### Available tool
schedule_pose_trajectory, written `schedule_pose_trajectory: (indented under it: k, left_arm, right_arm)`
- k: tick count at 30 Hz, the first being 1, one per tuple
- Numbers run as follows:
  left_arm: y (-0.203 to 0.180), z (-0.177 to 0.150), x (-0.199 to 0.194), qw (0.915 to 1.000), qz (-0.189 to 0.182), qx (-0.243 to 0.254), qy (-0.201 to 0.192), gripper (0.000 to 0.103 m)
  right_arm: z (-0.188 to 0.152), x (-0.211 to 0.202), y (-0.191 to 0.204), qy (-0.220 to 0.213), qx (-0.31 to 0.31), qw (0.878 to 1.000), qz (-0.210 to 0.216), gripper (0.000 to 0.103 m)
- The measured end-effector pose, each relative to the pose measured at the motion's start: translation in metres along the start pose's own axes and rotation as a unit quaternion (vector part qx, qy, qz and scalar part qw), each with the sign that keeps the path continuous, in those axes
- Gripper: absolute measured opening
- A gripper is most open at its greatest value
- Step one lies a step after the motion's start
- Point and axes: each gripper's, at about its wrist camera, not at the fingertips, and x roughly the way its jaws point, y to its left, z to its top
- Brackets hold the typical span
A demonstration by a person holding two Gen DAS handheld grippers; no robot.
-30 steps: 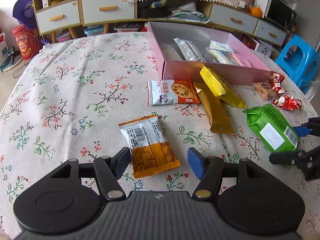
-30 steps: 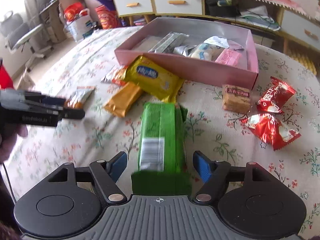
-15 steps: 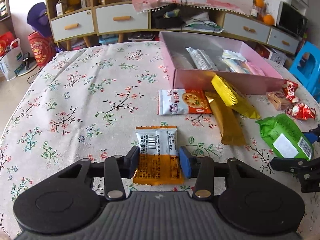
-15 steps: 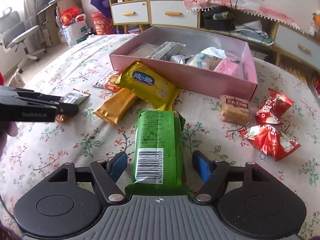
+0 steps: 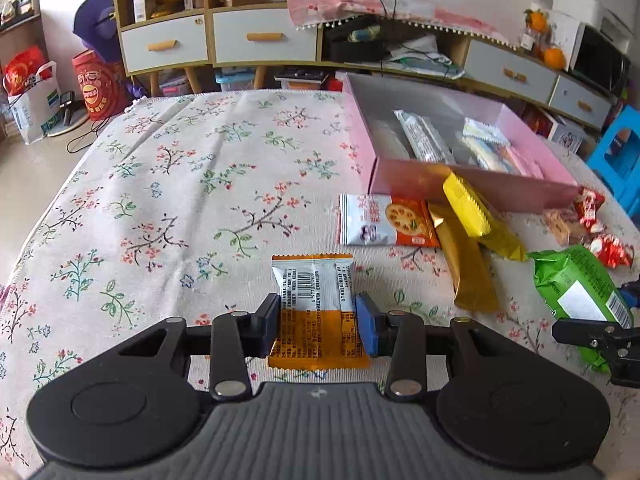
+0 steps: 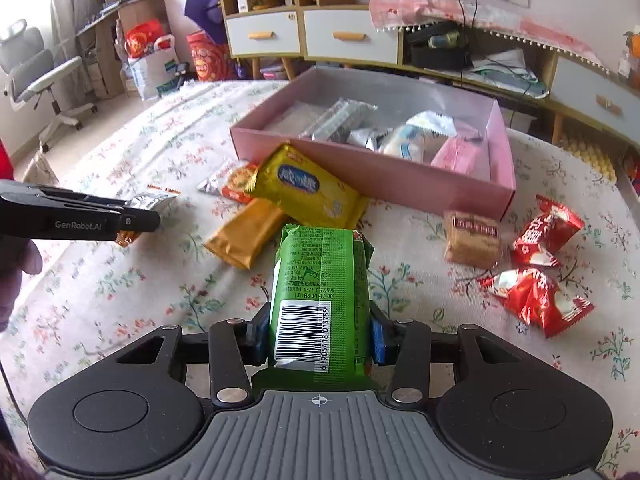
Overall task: Organize snacks
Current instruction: 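Close the left tool on the orange-white bar while the right tool closes on the green pack, then carry both snacks into the pink box and open both tools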
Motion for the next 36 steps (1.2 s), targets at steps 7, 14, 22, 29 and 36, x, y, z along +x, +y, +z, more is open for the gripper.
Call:
schedule_pose_trajectory:
  k: [7, 14, 22, 29, 36]
  left_arm:
    - [0.003, 0.013, -0.009, 0.9997, -0.014, -0.019, -0.012, 0.037]
    - [-0.006, 0.035, -0.012, 0.9986, -0.030, -0.026, -0.034, 0.037]
    - [-0.022, 0.058, -0.013, 0.9966, -0.064, -0.011, -0.051, 0.037]
    - [-0.030, 0.080, -0.005, 0.9937, -0.087, -0.023, -0.067, 0.037]
    - [-0.034, 0.095, 0.021, 0.9904, -0.104, -0.057, -0.070, 0.037]
  right_arm:
    - [0.015, -0.012, -0.006, -0.018, 0.023, 1.000, 0.004, 0.044]
    - [0.041, -0.017, -0.014, -0.042, 0.053, 0.998, -0.001, 0.044]
    - [0.069, -0.027, -0.026, -0.075, 0.082, 0.994, 0.001, 0.044]
    - [0.091, -0.029, -0.048, -0.102, 0.128, 0.987, 0.001, 0.044]
    - [0.098, -0.010, -0.075, -0.099, 0.179, 0.979, 0.014, 0.044]
